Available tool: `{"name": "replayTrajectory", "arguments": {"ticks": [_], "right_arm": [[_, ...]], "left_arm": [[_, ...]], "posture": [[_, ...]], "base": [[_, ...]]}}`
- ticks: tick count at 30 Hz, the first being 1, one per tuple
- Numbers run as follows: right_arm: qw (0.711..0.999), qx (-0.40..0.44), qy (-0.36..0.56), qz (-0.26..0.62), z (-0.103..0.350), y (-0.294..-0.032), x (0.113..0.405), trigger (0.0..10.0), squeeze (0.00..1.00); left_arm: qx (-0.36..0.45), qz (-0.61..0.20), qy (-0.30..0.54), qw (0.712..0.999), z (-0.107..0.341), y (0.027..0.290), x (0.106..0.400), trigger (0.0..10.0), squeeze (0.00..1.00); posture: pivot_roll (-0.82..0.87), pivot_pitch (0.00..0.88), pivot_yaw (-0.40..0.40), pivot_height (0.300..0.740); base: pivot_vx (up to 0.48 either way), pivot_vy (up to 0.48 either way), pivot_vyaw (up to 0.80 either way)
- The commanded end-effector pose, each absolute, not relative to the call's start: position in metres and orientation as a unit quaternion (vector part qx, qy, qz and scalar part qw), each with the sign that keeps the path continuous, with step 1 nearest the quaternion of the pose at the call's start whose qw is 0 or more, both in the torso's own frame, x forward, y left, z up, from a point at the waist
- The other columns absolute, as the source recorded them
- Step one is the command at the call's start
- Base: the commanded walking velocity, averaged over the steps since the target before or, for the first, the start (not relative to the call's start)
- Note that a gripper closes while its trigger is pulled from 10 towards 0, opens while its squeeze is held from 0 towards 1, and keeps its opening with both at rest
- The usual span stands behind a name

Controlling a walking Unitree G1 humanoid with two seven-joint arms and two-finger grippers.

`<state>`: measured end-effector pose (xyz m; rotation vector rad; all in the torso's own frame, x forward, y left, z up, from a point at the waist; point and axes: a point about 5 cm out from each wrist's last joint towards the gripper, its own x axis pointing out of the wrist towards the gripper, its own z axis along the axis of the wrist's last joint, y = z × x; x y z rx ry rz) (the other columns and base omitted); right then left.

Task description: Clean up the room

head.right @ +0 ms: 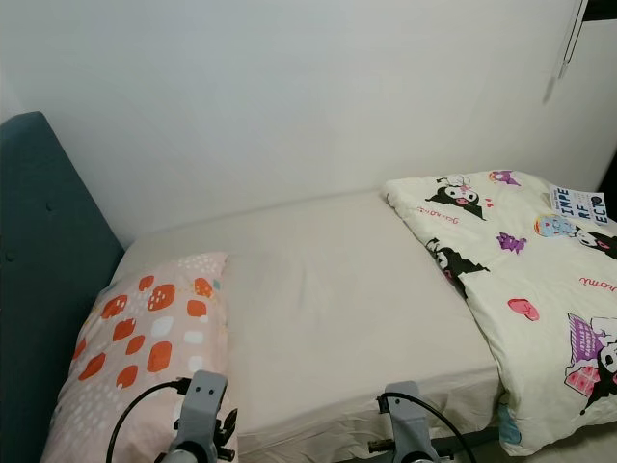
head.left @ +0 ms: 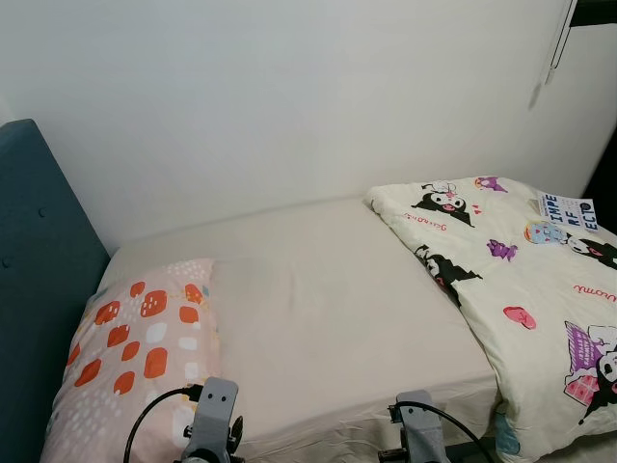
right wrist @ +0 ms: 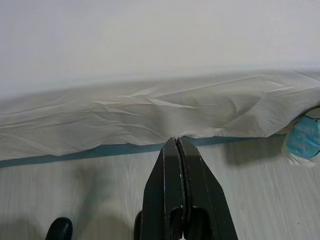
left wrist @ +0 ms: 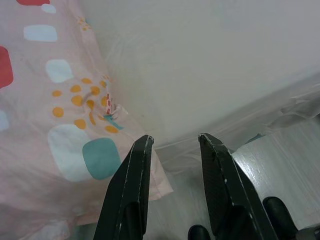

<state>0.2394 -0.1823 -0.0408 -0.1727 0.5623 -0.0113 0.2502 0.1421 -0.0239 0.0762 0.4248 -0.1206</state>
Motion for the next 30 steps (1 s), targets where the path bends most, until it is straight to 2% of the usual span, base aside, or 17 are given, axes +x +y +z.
{"name": "replayTrajectory", "arguments": {"ticks": [1, 30], "right_arm": [[0.956, -0.084, 0.282, 0.001, -0.0438, -0.1768, 0.236, 10.0, 0.0], [0.955, -0.088, 0.282, -0.001, -0.0434, -0.1776, 0.2367, 10.0, 0.0]], "left_arm": [[0.042, -0.05, 0.218, 0.974, -0.0264, 0.15, 0.2471, 10.0, 0.0], [0.043, -0.051, 0.219, 0.973, -0.0271, 0.1493, 0.2463, 10.0, 0.0]], "posture": [[-0.05, 0.072, 0.039, 0.74], [-0.05, 0.074, 0.039, 0.74]], "base": [[0.0, 0.0, 0.0], [0.0, 0.0, 0.0]]}}
